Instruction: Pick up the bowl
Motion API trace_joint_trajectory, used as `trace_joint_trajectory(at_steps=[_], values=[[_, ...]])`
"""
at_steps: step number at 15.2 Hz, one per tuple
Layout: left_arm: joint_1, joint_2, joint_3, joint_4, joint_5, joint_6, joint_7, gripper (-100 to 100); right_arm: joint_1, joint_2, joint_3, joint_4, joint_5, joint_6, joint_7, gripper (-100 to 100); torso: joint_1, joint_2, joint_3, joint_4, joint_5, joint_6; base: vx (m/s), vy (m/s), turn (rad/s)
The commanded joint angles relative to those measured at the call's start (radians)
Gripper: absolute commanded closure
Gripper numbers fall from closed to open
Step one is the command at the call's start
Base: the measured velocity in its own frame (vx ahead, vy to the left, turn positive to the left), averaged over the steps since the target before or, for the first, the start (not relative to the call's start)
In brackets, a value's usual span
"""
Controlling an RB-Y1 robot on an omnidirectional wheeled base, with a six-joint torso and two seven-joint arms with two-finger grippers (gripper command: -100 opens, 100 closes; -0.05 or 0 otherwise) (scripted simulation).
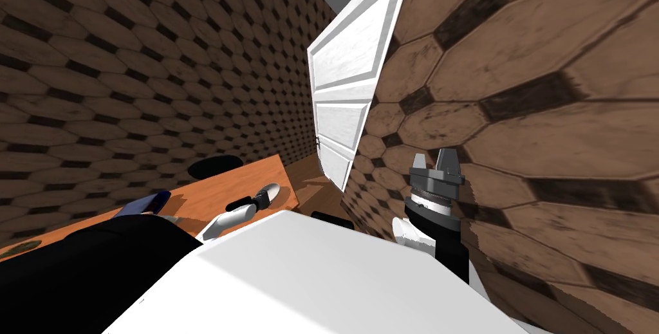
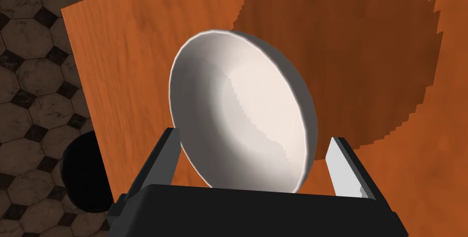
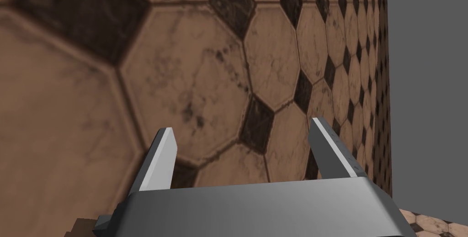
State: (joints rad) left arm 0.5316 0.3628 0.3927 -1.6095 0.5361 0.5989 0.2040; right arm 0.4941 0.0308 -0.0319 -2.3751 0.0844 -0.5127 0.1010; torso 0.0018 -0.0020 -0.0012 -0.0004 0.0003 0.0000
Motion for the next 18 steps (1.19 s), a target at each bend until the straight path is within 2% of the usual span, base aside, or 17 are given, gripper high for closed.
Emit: trace_joint_trajectory(at_steps=[1,2,6,9,13,14,15,18], values=[[-0.002,-0.001,0.02,0.027,0.025,0.05,0.009,-100,0.0,0.0,0.0,0.0,0.0,0.0,0.0,0,0.0,0.0,0.0,0.0,0.0,0.0,0.027,0.028,-0.109],[-0.002,-0.001,0.02,0.027,0.025,0.051,0.009,-100,0.0,0.0,0.0,0.0,0.0,0.0,0.0,0,0.0,0.0,0.0,0.0,0.0,0.0,0.026,0.028,-0.097],[0.002,-0.007,0.054,0.076,0.072,0.131,0.023,-100,0.0,0.0,0.0,0.0,0.0,0.0,0.0,0,0.0,0.0,0.0,0.0,0.0,0.0,0.021,0.028,-0.09],[0.003,-0.01,0.063,0.089,0.085,0.152,0.026,-100,0.0,0.0,0.0,0.0,0.0,0.0,0.0,0,0.0,0.0,0.0,0.0,0.0,0.0,0.026,0.03,-0.086],[0.005,-0.017,0.091,0.129,0.123,0.217,0.037,-100,0.0,0.0,0.0,0.0,0.0,0.0,0.0,0,0.0,0.0,0.0,0.0,0.0,0.0,0.021,0.026,-0.085],[0.006,-0.012,0.084,0.117,0.116,0.197,0.032,-100,0.0,0.0,0.0,0.0,0.0,0.0,0.0,0,0.0,0.0,0.0,0.0,0.0,0.0,0.014,0.021,-0.04],[-0.019,-0.015,0.082,0.155,0.105,0.186,0.036,-100,0.0,0.0,0.0,0.0,0.0,0.0,0.0,0,0.0,0.0,0.0,0.0,0.0,0.0,-0.01,0.014,-0.04],[-0.052,-0.018,0.078,0.202,0.089,0.165,0.04,-100,0.0,0.0,0.0,0.0,0.0,0.0,0.0,0,0.0,0.003,0.002,0.001,0.0,0.0,-0.038,0.023,-0.066]])
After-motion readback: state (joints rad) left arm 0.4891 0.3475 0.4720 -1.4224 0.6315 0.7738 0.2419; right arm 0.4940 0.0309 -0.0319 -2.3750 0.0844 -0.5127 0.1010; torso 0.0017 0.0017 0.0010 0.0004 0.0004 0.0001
